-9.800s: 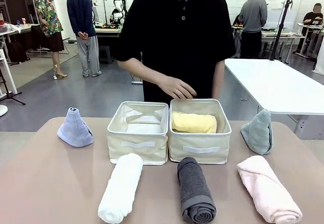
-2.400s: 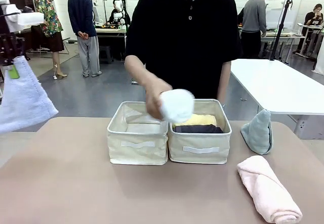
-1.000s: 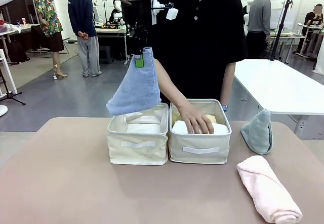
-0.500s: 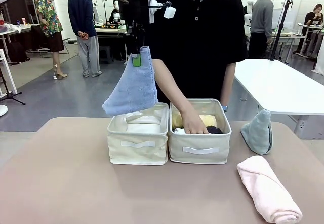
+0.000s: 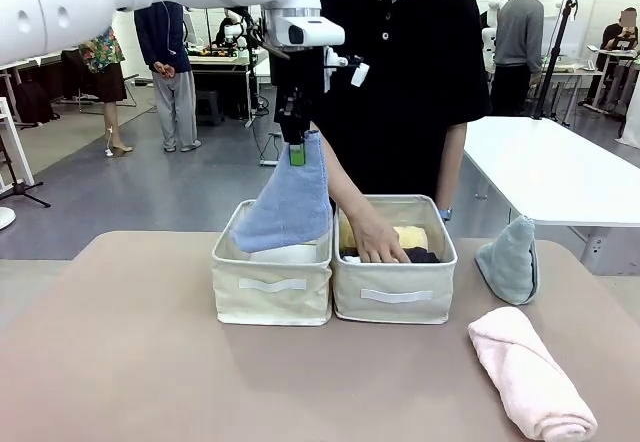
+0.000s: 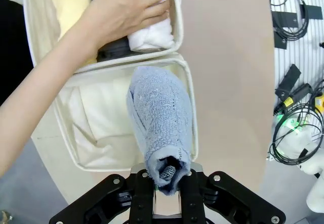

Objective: Sort the towels based on their folding style.
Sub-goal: Pick up one triangle-folded towel and place it in the left Fabric basket.

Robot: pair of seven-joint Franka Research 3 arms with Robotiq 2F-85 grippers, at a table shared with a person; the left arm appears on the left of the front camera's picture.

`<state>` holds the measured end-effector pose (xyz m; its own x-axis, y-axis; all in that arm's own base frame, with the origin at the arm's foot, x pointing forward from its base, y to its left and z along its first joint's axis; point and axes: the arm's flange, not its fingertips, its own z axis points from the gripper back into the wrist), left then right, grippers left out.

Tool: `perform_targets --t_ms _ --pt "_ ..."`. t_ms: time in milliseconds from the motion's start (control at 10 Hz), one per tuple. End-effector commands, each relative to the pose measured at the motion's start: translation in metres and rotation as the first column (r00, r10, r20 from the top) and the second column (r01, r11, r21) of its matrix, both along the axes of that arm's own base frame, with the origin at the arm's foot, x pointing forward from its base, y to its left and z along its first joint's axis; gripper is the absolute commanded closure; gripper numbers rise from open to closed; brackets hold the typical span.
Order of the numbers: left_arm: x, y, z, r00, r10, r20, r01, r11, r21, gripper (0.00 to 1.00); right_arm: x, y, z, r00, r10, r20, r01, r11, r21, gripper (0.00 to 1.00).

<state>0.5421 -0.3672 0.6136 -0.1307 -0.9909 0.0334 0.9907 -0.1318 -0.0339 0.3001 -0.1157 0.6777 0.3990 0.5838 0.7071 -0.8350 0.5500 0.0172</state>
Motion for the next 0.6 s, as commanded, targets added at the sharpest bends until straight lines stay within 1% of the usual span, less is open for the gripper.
perform_targets --t_ms 0,300,500 --pt "0.004 -0.007 0.006 0.998 0.029 0.051 -0.031 0.999 0.037 0.85 0.001 0.001 -0.005 1.000 0.011 0.018 -0.011 1.000 0.026 0.00" --pt "0.009 -0.008 -0.024 0.999 0.011 0.053 -0.014 0.999 0.051 0.85 0.001 0.001 -0.005 1.000 0.011 0.018 -0.011 1.000 0.026 0.00" --pt "0.012 -0.007 -0.047 0.998 -0.033 0.051 0.030 0.998 0.060 0.85 0.001 0.001 -0.005 1.000 0.011 0.018 -0.011 1.000 0.026 0.00"
